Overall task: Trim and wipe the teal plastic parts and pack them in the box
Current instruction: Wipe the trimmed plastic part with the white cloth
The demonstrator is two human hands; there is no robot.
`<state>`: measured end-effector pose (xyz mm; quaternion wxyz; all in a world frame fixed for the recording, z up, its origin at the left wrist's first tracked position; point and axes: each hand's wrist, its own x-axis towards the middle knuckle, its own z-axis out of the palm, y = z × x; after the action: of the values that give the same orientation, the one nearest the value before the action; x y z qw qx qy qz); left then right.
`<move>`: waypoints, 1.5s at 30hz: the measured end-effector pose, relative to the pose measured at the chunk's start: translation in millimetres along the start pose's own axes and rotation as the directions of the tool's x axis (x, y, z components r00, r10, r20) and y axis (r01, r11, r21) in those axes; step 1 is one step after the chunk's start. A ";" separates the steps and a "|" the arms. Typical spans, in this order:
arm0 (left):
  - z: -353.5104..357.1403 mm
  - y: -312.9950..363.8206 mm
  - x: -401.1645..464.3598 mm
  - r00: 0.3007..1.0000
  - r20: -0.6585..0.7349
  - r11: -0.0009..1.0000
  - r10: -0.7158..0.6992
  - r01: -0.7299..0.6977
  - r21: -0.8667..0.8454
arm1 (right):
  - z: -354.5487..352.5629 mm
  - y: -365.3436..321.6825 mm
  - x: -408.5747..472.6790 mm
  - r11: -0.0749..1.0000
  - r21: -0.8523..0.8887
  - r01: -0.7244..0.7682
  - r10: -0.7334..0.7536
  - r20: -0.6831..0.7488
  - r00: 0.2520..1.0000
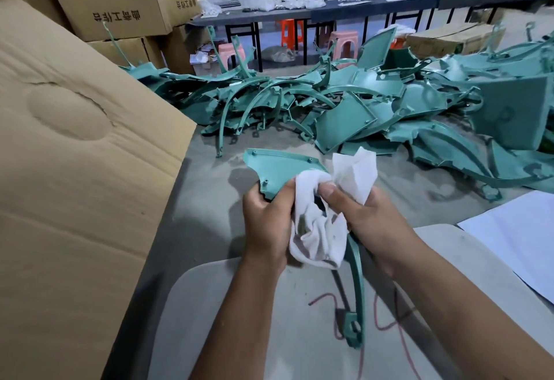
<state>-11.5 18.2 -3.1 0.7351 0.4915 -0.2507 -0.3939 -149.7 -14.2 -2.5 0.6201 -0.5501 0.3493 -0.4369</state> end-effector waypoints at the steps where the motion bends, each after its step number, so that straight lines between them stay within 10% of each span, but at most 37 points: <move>1: 0.5 -0.8 0.0 1.000 -0.006 0.999 0.005 -0.005 -0.041 | -0.2 -0.1 -1.5 1.000 -0.008 -0.013 0.013 0.039 0.999; 14: -4.0 8.5 -5.9 0.926 0.314 0.978 -0.209 0.190 0.088 | -5.7 -13.3 -2.0 0.924 0.378 -0.047 0.133 -0.205 0.970; 19: 3.6 10.8 -12.1 0.856 0.458 0.970 -0.239 0.232 0.072 | -19.4 -3.6 0.6 0.992 0.028 0.122 -0.097 -0.440 0.893; 24: -11.9 21.8 -10.0 0.818 0.461 0.936 -0.344 0.340 0.095 | -44.6 -9.0 18.9 0.991 0.055 0.123 -0.069 -0.581 0.811; 28: -15.7 18.4 -10.7 0.807 0.360 0.861 -0.469 0.326 0.390 | -65.0 -3.0 25.2 0.995 -0.095 -0.031 -0.008 -0.387 0.922; 33: -2.1 16.1 -19.7 0.768 0.462 0.842 -0.443 0.178 0.510 | -52.6 -0.7 19.0 0.969 -0.211 0.132 -0.136 -0.003 0.991; 45: 7.9 22.6 -32.8 0.668 0.598 0.872 -0.442 0.164 0.462 | -54.9 -22.9 11.9 0.975 -0.139 0.175 -0.167 0.072 0.983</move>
<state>-28.4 45.8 21.4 0.4049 0.4742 -0.4870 -0.6115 -199.0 -46.3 12.4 0.5488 -0.6345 0.3126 -0.4456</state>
